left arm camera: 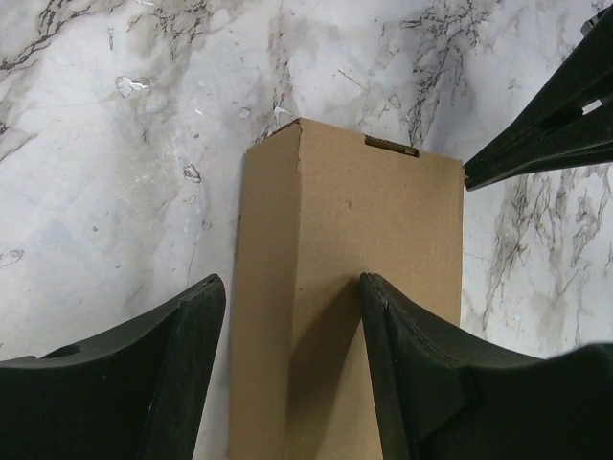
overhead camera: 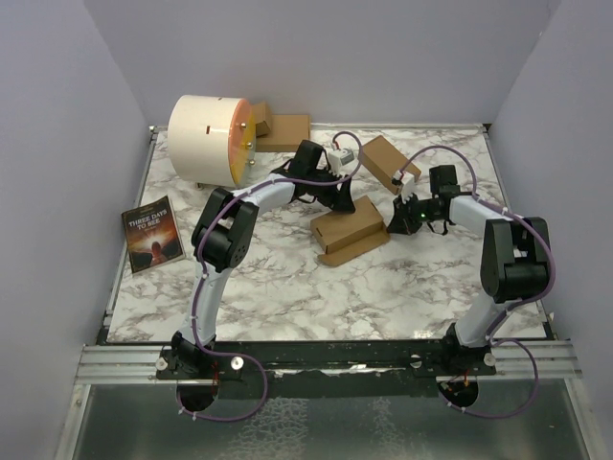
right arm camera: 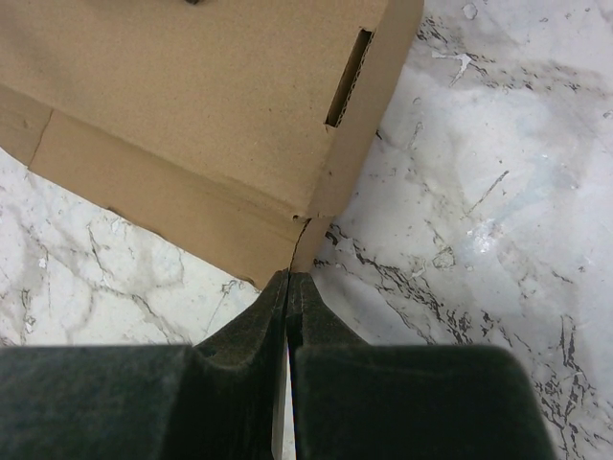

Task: Fold the paper box

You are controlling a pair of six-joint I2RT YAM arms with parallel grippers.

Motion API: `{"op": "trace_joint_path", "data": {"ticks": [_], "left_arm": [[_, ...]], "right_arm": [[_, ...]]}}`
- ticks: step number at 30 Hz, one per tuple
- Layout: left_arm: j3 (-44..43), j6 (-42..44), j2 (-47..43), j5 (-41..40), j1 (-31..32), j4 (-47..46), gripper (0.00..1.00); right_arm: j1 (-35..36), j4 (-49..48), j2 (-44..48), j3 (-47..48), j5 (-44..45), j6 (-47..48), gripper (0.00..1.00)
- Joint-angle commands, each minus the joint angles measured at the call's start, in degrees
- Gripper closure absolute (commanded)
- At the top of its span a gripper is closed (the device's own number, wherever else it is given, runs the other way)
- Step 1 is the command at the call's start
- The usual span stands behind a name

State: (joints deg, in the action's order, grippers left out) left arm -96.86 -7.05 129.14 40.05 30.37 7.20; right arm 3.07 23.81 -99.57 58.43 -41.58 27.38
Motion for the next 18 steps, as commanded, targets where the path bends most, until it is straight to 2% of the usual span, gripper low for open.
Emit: {"op": "trace_joint_path", "data": {"ticks": [1, 10, 18], "left_arm": [[-1.23, 1.60, 1.55, 0.50, 0.22, 1.23, 0.40], [-1.82, 8.03, 2.33, 2.81, 1.10, 5.42, 0.40], [-2.27, 9.56, 3.15, 3.71, 1.52, 6.80, 0.40]], "right_arm": [[1.00, -1.85, 2.08, -0.29, 0.94, 0.78, 0.98], [1.22, -1.84, 1.21, 2.26, 2.09, -1.73, 0.98], [1.49, -2.11, 0.66, 4.80, 2.49, -3.76, 0.99]]}}
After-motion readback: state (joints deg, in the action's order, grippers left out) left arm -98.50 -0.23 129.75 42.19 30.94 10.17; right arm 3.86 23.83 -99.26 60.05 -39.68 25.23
